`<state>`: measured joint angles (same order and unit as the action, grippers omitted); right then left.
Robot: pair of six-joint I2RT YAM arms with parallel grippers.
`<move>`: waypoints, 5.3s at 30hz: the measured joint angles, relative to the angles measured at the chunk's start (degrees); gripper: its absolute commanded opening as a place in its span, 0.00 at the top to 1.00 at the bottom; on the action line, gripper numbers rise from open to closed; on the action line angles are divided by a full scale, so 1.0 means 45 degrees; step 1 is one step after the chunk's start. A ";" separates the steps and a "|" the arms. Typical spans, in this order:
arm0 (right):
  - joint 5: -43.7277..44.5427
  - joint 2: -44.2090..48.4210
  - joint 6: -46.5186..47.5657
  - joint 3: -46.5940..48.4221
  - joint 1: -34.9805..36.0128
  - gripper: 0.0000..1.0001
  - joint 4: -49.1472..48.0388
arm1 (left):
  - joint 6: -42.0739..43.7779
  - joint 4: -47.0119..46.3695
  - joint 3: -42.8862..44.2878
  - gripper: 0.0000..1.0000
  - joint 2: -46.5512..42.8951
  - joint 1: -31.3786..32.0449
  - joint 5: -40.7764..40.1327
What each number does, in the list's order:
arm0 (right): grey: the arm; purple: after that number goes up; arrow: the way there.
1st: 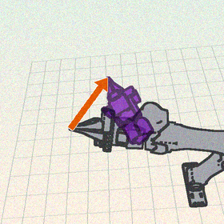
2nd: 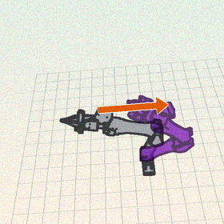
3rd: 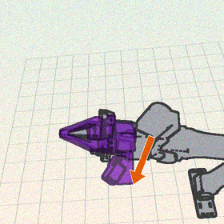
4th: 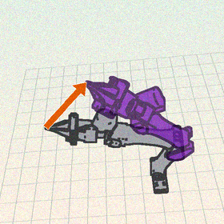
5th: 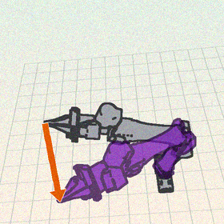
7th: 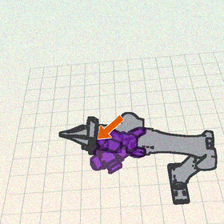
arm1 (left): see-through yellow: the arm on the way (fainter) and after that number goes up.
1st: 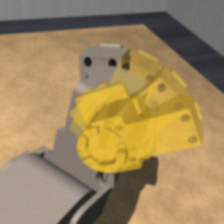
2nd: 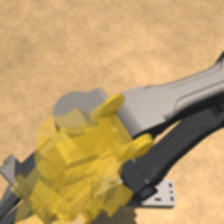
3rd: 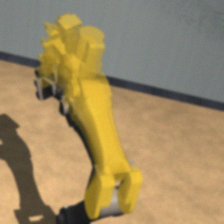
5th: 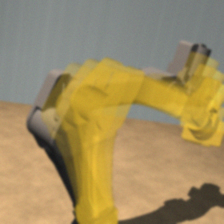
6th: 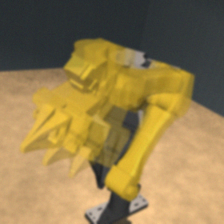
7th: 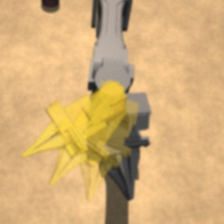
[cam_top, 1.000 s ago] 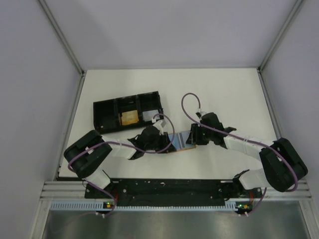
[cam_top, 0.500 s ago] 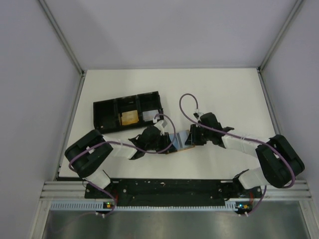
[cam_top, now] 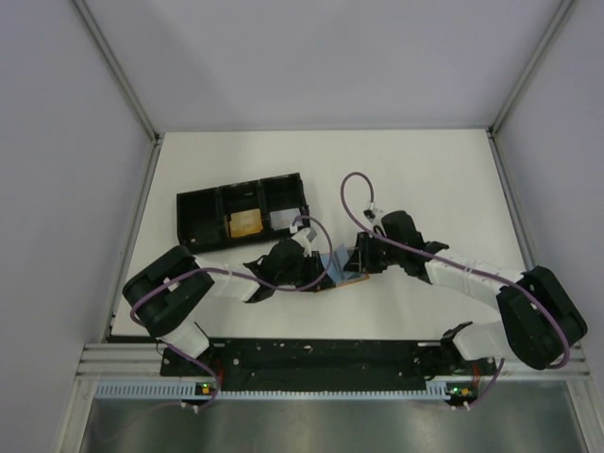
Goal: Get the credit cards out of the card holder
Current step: Remove the credit card from the card holder.
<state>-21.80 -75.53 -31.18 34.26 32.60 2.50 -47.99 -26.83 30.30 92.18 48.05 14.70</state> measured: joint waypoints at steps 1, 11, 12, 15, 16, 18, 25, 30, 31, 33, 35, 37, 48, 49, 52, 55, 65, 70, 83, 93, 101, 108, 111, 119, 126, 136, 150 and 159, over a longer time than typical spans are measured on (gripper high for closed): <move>-0.0117 -0.0049 -0.0019 0.0000 0.0019 0.68 -0.0092 | -0.0029 0.0000 0.0000 0.71 0.0000 0.0005 -0.0019; -0.1209 -0.0821 -0.0573 0.0204 0.0656 0.48 -0.1331 | -0.0282 -0.0165 -0.0374 0.72 -0.0282 -0.0010 -0.0219; -0.1287 -0.0894 -0.0641 0.0253 0.0695 0.48 -0.1428 | -0.0330 -0.0199 -0.0481 0.72 -0.0359 -0.0015 -0.0248; -0.1496 -0.1035 -0.0772 0.0311 0.0743 0.45 -0.1719 | -0.0452 -0.0272 -0.0840 0.72 -0.0656 -0.0049 -0.0355; -0.1540 -0.1093 -0.0792 0.0325 0.0743 0.43 -0.1836 | -0.0476 -0.0282 -0.0952 0.72 -0.0767 -0.0053 -0.0413; -0.1656 -0.1219 -0.0855 0.0330 0.0748 0.42 -0.2025 | -0.0588 -0.0291 -0.1287 0.71 -0.1117 -0.0078 -0.0588; -0.2011 -0.1690 -0.0981 0.0340 0.0753 0.44 -0.2331 | -0.0767 0.0180 -0.2370 0.70 -0.2798 -0.0131 -0.1530; -0.1370 -0.1690 -0.0850 0.0695 0.0753 0.50 -0.1996 | -0.0816 0.0996 -0.2526 0.68 -0.4405 -0.0146 -0.2327; -0.1195 -0.1695 -0.0806 0.0758 0.0729 0.51 -0.1982 | -0.0811 0.1054 -0.2521 0.68 -0.4629 -0.0146 -0.2458; -0.1064 -0.1826 -0.0748 0.0826 0.0612 0.54 -0.1996 | -0.0792 0.1127 -0.2419 0.68 -0.4794 -0.0160 -0.2599; -0.1030 -0.2142 -0.0724 0.0903 0.0466 0.55 -0.2059 | -0.0763 0.1117 -0.2127 0.69 -0.4595 -0.0272 -0.2579; -0.1030 -0.2569 -0.0680 0.1001 0.0340 0.57 -0.2137 | -0.0733 0.0991 -0.1690 0.71 -0.4124 -0.0447 -0.2448; -0.1413 -0.4163 -0.0670 0.1103 -0.0151 0.63 -0.3147 | -0.0471 0.0068 0.0058 0.91 -0.0423 -0.1472 -0.1433; -0.1515 -0.4265 -0.0699 0.1088 -0.0175 0.64 -0.3322 | -0.0471 0.0063 0.0053 0.92 -0.0228 -0.1481 -0.1375; -0.1812 -0.4585 -0.0797 0.1054 -0.0228 0.67 -0.3784 | -0.0685 -0.0306 0.0029 0.97 0.0058 -0.1501 -0.1166; -0.2016 -0.4726 -0.0889 0.0981 -0.0253 0.73 -0.4172 | -0.0874 -0.0646 -0.0102 1.00 0.0151 -0.1506 -0.1054; -0.2637 -0.4906 -0.1375 0.0223 -0.0583 1.00 -0.5289 | -0.1399 -0.1749 -0.0763 1.00 0.0194 -0.1540 -0.0724; -0.3021 -0.5168 -0.1574 0.0146 -0.0680 1.00 -0.5761 | -0.1545 -0.2011 -0.1059 0.90 0.0063 -0.1695 -0.0568; -0.3463 -0.5168 -0.1783 -0.0117 -0.0719 1.00 -0.6407 | -0.1073 -0.0170 -0.1326 0.79 -0.1282 -0.1923 -0.0840; -0.3628 -0.5265 -0.1948 -0.0141 -0.0884 0.91 -0.7014 | -0.0996 0.0044 -0.0845 0.95 -0.0661 -0.1977 -0.0413; -0.4313 -0.5901 -0.2390 -0.0199 -0.0889 1.00 -0.7922 | -0.1030 -0.0287 -0.0831 1.00 -0.0413 -0.1991 -0.0083; -0.4532 -0.5882 -0.2414 -0.0228 -0.1073 1.00 -0.8000 | -0.1005 -0.0238 -0.0792 1.00 -0.0393 -0.1987 -0.0083; -0.4726 -0.5605 -0.2361 -0.0529 -0.1418 1.00 -0.7868 | -0.0962 -0.0078 -0.0704 1.00 -0.0389 -0.1977 -0.0117; -0.4813 -0.4741 -0.2161 -0.0952 -0.1807 1.00 -0.7349 | -0.0923 -0.0005 -0.0588 0.91 -0.0287 -0.1953 -0.0102; -0.4843 -0.4726 -0.2492 -0.1389 -0.1812 1.00 -0.7936 | -0.1428 -0.0476 -0.1200 0.64 -0.0918 -0.1943 0.0019; -0.4639 -0.4867 -0.3002 -0.1520 -0.1695 1.00 -0.8728 | -0.2730 -0.1433 -0.1316 0.64 -0.0826 -0.1904 0.0520; -0.4221 -0.5348 -0.3366 -0.1535 -0.1350 1.00 -0.9126 | -0.3711 -0.2239 -0.1093 0.67 0.0034 -0.1705 0.0384; -0.4216 -0.5357 -0.3424 -0.1535 -0.1350 1.00 -0.9131 | -0.3653 -0.1685 -0.1069 0.73 0.0063 -0.1666 0.0102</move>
<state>-40.77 -99.63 -46.59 27.35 26.52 -38.59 -64.42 -34.41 25.50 92.47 40.56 15.16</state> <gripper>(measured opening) 0.006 0.280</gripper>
